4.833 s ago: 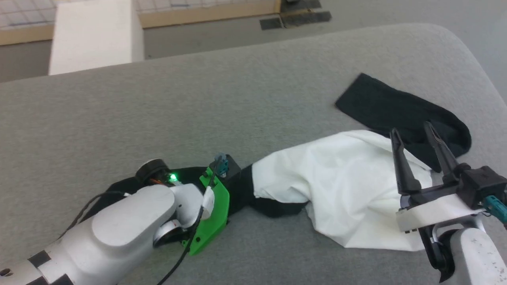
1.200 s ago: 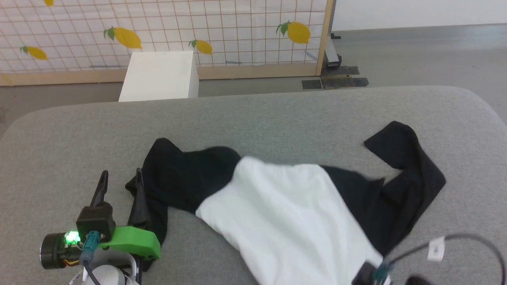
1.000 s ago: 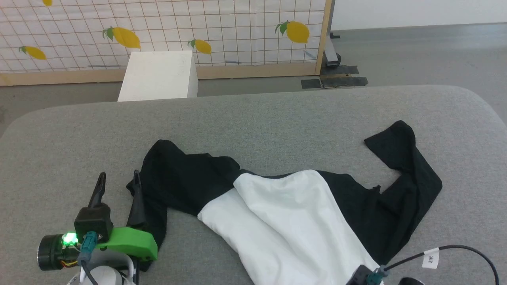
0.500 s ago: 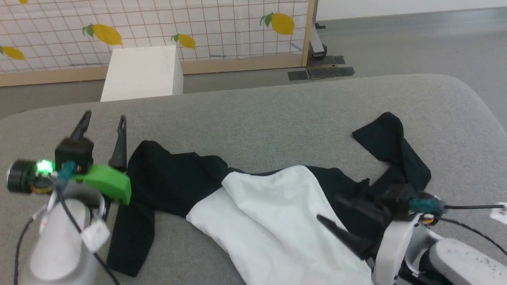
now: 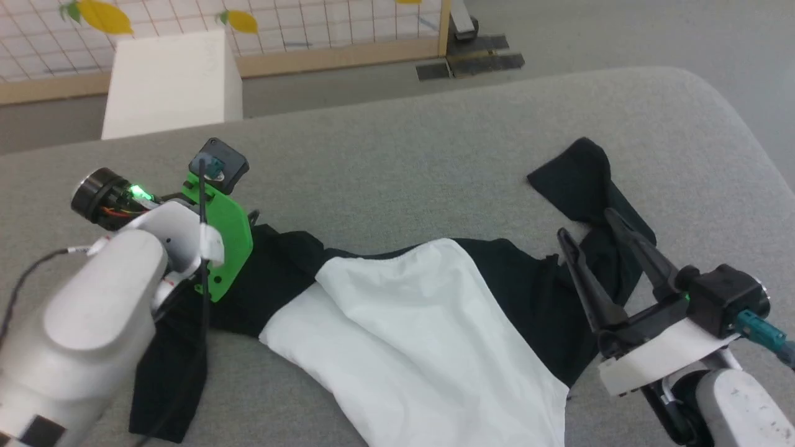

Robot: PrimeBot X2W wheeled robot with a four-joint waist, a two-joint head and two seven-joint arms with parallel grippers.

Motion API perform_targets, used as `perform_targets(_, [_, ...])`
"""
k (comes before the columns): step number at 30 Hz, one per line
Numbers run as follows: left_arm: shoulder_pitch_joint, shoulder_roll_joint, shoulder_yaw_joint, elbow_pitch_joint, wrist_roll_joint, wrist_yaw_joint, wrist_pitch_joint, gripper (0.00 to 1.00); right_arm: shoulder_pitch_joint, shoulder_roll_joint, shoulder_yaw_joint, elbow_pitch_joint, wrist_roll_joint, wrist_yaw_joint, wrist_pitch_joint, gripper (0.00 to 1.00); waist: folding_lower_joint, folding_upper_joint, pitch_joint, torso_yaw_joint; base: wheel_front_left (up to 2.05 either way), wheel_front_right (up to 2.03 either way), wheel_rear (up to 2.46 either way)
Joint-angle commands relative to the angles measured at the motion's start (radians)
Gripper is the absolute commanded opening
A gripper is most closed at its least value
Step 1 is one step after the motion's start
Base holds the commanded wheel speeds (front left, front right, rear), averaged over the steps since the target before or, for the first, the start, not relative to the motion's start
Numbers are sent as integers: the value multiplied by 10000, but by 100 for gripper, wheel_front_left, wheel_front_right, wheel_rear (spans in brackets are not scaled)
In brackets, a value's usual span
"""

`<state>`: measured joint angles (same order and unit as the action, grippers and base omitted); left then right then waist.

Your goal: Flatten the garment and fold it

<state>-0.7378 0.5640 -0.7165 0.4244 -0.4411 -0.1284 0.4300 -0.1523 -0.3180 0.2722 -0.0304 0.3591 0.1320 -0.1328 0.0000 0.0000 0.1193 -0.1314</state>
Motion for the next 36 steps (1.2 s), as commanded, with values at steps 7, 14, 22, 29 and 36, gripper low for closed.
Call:
perform_targets(7, [-1884, 1385, -2839, -861, -2748, -21, 2574, 100, 176, 859, -232, -297, -755, -13, -2, 100, 0, 0, 1380, -839, 0, 0, 0])
perform_targets(14, [-2939, 1551, -4612, -614, -3592, -22, 2978, 100, -325, 1085, -40, 45, -912, -13, -134, 100, 0, 0, 2083, -1286, 0, 0, 0])
perform_targets(22, [-2892, 1490, -5570, -5, -4138, -22, 3028, 93, -878, 1027, 60, 623, -1004, -13, -266, 100, 0, 0, 2192, -1252, 0, 0, 0])
perform_targets(29, [-3041, 1436, -5626, 160, -4603, -22, 1963, 0, -1824, -15, 147, 637, -876, -13, 376, 100, 0, 0, 1607, -619, 0, 0, 0])
perform_targets(36, [-3122, 1347, -5633, -17, -4939, -23, 1024, 0, -3719, -2335, 2214, 769, 505, -13, 3439, 100, 0, 0, 1215, 108, 0, 0, 0])
